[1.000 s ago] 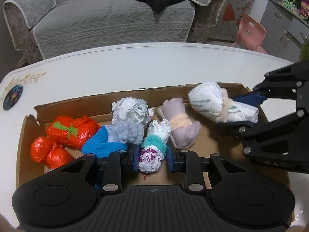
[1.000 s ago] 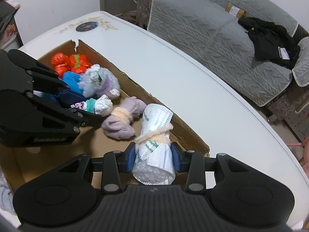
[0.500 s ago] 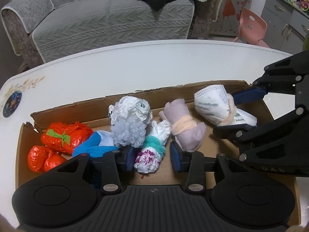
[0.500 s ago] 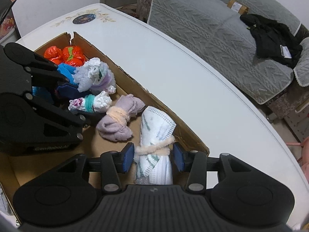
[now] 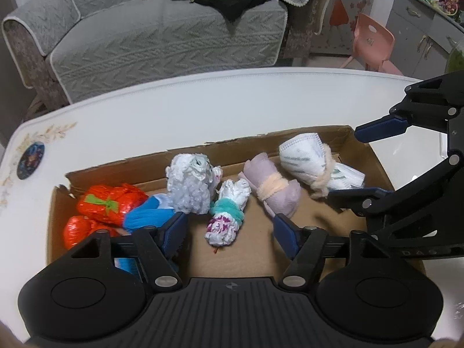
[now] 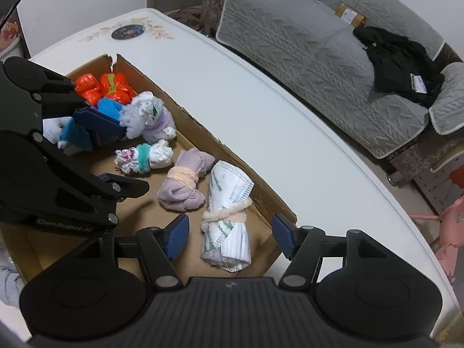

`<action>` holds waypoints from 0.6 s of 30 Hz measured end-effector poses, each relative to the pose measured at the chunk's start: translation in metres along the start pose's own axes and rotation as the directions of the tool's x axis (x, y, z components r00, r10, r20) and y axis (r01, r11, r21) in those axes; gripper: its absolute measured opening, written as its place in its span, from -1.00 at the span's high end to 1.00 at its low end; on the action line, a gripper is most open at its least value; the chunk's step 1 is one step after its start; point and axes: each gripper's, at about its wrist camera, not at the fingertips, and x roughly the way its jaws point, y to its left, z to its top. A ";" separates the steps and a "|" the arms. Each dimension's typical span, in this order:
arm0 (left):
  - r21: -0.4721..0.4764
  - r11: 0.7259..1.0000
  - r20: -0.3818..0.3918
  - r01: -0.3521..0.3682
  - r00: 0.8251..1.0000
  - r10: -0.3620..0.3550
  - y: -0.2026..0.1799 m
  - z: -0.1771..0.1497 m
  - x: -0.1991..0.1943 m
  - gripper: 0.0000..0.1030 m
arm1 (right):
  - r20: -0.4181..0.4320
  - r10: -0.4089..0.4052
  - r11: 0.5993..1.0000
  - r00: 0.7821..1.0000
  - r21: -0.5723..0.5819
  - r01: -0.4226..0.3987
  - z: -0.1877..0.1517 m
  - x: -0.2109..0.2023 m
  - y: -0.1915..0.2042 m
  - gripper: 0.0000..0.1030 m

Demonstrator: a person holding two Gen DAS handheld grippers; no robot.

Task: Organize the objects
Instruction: 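Withdraw both tools from the box toward the pile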

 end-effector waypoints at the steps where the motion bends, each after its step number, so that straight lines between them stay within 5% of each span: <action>1: -0.001 1.000 0.000 -0.001 1.000 0.001 0.000 0.001 -0.002 -0.46 | -0.001 0.000 1.000 1.000 0.000 0.000 0.000 -0.001 0.001 -0.16; 10: 0.042 0.999 0.005 0.007 1.000 -0.007 0.002 -0.018 -0.043 -0.67 | -0.004 -0.004 1.000 1.000 -0.025 0.004 -0.003 -0.021 0.012 -0.17; 18: 0.069 0.997 0.038 0.016 0.999 -0.019 0.028 -0.068 -0.093 -0.70 | 0.046 0.071 0.995 0.996 -0.078 -0.067 -0.035 -0.066 0.047 -0.24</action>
